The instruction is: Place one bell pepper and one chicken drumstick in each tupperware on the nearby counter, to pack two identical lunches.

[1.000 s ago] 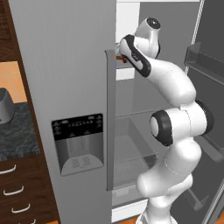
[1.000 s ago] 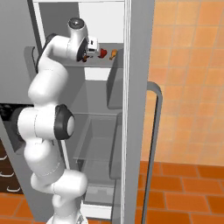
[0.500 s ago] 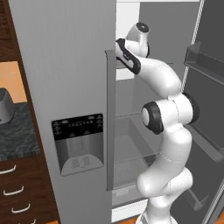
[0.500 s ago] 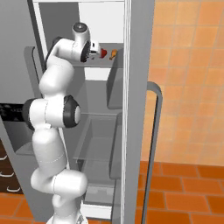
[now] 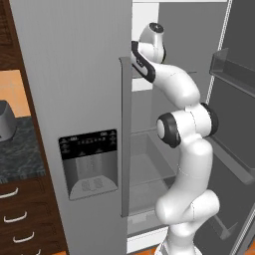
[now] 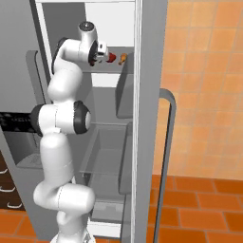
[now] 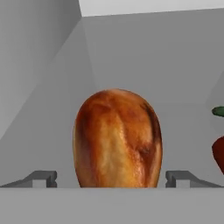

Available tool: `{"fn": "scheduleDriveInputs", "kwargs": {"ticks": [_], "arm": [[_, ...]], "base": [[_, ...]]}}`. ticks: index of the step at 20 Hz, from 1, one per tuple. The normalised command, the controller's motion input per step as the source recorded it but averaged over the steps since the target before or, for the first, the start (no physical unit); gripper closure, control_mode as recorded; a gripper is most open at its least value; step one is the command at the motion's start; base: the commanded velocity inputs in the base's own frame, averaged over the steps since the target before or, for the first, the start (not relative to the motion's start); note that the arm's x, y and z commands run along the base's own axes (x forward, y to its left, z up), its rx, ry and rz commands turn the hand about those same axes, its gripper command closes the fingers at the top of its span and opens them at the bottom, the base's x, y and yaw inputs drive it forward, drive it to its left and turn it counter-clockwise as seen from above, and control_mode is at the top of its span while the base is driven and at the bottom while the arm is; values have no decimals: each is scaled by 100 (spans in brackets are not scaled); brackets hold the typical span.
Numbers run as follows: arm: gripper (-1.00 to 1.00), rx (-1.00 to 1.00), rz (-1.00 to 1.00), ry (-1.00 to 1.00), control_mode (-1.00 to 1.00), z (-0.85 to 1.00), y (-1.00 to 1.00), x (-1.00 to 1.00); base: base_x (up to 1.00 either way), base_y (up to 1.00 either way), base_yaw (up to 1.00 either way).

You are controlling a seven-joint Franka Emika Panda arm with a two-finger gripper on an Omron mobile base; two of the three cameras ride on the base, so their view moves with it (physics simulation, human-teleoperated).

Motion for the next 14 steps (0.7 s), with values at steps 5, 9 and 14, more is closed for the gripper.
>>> {"fn": "scheduleDriveInputs", "kwargs": {"ticks": [5,9,14], "arm": [[-100,0,0,0,-100,-44,-12,0],[-100,0,0,-4,-100,-26,-55,0],[-100,0,0,-1,-100,-43,-8,0]], "base": [[0,0,0],[0,0,0],[0,0,0]]}}
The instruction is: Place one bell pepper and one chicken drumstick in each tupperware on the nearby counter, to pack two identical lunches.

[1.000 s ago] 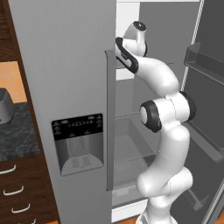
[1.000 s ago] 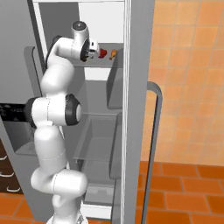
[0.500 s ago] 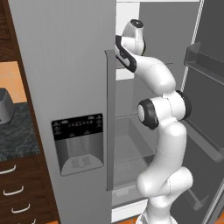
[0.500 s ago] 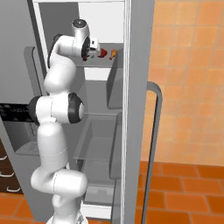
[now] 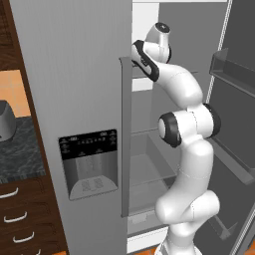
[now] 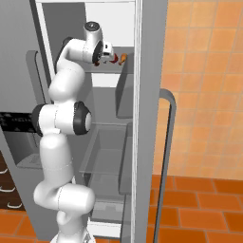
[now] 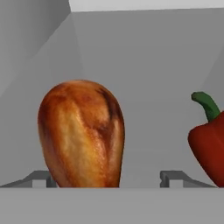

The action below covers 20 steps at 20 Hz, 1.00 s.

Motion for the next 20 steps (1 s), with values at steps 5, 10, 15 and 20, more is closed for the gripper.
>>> {"fn": "scheduleDriveInputs", "kwargs": {"ticks": [5,10,15,20], "arm": [[-100,0,0,0,-100,-25,25,0],[-100,0,0,0,-100,-53,9,0],[100,0,0,6,-100,-6,0,0],[100,0,0,8,-100,-6,0,0]], "base": [[0,0,0],[0,0,0],[0,0,0],[0,0,0]]}}
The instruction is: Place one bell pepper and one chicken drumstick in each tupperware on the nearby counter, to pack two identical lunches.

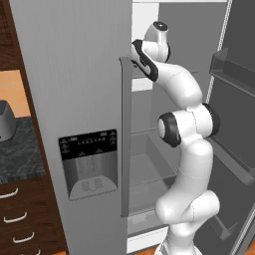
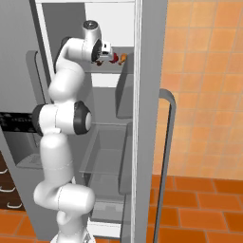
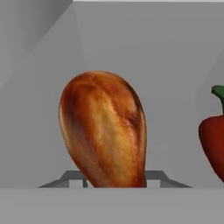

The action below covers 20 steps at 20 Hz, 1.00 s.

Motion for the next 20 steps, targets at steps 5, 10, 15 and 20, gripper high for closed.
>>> {"fn": "scheduleDriveInputs", "kwargs": {"ticks": [5,10,15,20], "arm": [[100,0,0,5,-100,-4,0,-6],[100,1,0,-11,-100,0,-7,-98],[100,0,-2,-10,-100,-7,-41,-98],[100,0,0,0,-100,-11,-46,-100]], "base": [[0,0,0],[0,0,0],[0,0,0],[0,0,0]]}}
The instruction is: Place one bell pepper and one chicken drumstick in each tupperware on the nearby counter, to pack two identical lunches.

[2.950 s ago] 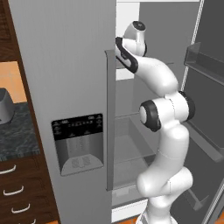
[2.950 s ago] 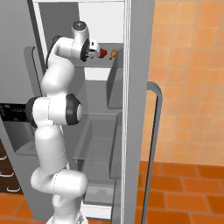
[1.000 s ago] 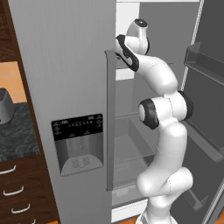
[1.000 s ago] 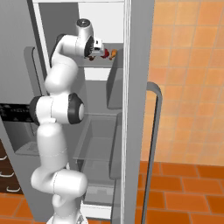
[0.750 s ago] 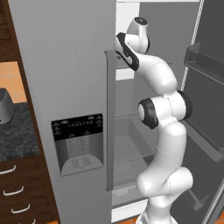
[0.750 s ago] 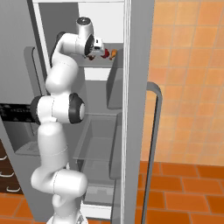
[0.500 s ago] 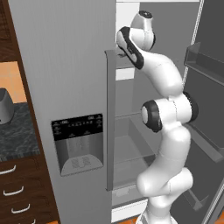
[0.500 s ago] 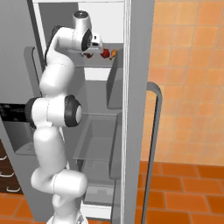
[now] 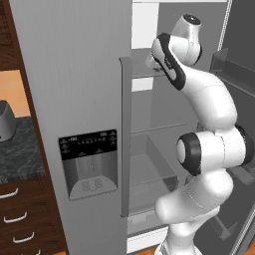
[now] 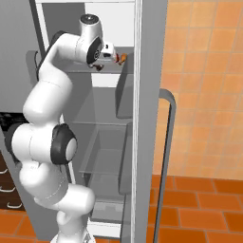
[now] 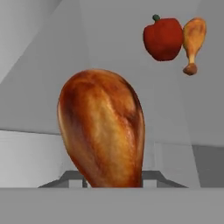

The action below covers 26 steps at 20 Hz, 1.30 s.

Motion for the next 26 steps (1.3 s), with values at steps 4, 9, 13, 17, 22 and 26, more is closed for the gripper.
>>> {"fn": "scheduleDriveInputs", "kwargs": {"ticks": [4,9,13,17,22,26], "arm": [[100,0,0,12,-100,-49,-14,-99],[100,0,-1,18,-100,-57,0,-94],[100,-9,0,35,-100,-59,8,-86],[100,-3,0,15,-100,-98,1,-100],[100,0,-1,1,-100,-59,0,-100],[100,0,-4,0,-100,-14,1,-92]], "base": [[0,0,0],[0,0,0],[0,0,0],[0,0,0],[0,0,0],[0,0,0]]}}
